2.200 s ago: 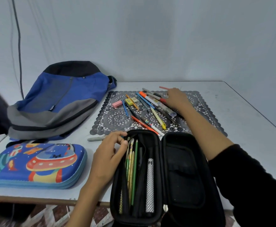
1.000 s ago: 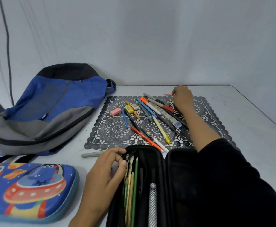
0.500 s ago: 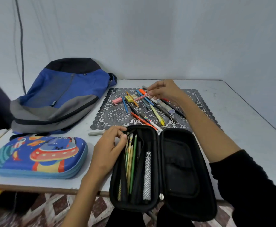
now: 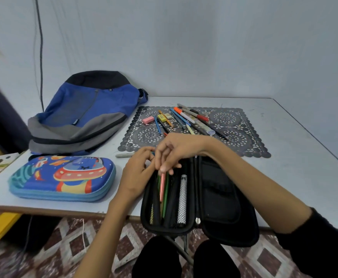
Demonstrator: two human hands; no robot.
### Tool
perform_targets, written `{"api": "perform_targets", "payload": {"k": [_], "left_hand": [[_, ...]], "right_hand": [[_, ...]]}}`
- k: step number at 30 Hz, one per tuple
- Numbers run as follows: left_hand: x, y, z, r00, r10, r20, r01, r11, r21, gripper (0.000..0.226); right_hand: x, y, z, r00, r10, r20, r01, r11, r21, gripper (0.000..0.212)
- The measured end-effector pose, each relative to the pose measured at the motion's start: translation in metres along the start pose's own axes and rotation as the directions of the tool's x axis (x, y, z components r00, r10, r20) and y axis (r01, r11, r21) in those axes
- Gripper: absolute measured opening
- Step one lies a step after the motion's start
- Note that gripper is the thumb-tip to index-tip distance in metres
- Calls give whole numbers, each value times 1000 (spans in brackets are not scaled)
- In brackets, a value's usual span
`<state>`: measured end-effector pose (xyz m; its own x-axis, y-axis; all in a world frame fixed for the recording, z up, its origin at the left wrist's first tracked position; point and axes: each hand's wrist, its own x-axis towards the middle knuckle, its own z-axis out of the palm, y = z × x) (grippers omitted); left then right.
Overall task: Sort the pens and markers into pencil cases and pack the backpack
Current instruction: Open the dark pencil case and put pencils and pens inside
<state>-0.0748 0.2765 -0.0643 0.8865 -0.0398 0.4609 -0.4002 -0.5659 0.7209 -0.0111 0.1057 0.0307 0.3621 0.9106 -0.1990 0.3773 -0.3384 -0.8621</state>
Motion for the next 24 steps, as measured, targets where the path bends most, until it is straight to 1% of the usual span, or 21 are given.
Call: {"api": "perform_targets", "payload": {"k": [2,4,13,15,17,18,19,20,21,22,23,24], "left_hand": [[0,-1,0,1000,0,-2,0,1000,-6,43],[0,-2,0,1000,2,-6,-2,1000,-14,41],[2,-4,1,1000,-8,-4,8,1000,-28,42],[1,-2,1,1000,-11,-3,11,999,-50,44],[-1,-1,2,1000,-25,-14,24,998,-64,42],[-2,0,2,999,-38,-20,37,997,-72,41],[-3,0,2,998,-54,-23,52,995,-82,41],[-3,1,3,997,-68,-22,65,994,-91,40],[-3,2,3,997,-76,-20,74,993,-95,40],[-3,2,4,997,-80,-19,77,993,-93,39],[-3,3,3,997,-80,-17,78,993,-88,38],[-3,3,3,997,-79,-14,78,994,-82,37]], "right_hand": [[2,0,11,999,-3,39,6,998,-66,13],[2,1,18,999,-6,43,10,995,-97,16],[-5,6,25,998,-58,-14,57,995,-76,21],[-6,6,16,995,-65,-72,62,997,-37,17],[-7,11,0,977,-42,-210,46,999,13,9],[-7,14,-8,952,-27,-306,40,998,39,6],[-5,18,-18,909,-1,-416,29,998,60,5],[-1,25,-27,845,35,-534,-4,998,60,6],[6,32,-37,757,71,-650,-73,997,24,9],[14,42,-48,664,89,-743,-184,982,-47,13],[24,51,-57,599,88,-796,-319,938,-136,18],[32,59,-63,584,80,-808,-430,874,-225,24]]}}
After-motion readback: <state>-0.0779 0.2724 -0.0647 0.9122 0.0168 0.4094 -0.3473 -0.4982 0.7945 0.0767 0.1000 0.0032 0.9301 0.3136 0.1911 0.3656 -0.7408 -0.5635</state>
